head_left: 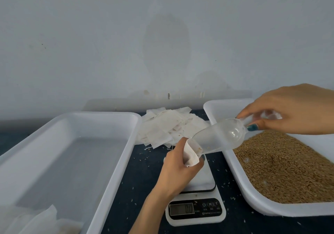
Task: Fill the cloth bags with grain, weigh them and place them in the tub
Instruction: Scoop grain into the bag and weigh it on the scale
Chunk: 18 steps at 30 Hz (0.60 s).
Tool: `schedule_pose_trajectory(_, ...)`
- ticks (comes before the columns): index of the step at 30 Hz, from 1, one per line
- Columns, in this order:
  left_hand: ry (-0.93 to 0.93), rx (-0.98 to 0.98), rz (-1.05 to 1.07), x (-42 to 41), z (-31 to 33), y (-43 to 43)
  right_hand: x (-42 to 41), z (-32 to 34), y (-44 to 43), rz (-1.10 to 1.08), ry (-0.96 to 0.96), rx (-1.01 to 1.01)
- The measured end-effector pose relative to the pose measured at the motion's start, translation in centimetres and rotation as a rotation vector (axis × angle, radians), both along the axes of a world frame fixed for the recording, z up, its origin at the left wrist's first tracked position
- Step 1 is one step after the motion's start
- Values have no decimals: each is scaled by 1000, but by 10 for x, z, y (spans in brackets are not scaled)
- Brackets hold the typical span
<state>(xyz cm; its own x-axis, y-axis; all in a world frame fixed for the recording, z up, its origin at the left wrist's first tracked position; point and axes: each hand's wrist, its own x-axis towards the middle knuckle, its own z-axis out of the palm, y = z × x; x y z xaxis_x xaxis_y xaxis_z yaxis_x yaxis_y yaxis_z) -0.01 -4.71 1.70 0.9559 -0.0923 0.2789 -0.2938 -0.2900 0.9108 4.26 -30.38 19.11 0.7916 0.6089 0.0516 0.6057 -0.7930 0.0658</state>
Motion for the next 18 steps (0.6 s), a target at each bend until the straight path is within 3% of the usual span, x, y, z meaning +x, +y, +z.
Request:
schedule_pose_trajectory(5,31,-81,-46,-2,4,6,-6,-40,-33,-132,325,362)
schedule_pose_trajectory(8,83,-182,-147,0,12,13,-9,-76,-63,-284,343,512)
schedule_pose_trajectory(13,149,-303,-258,5,26,20,4,-146,-120,-565,155,288)
schedule_pose_trajectory(18,95,-38,-146,5,22,30,9,-174,-136,-564,154,71)
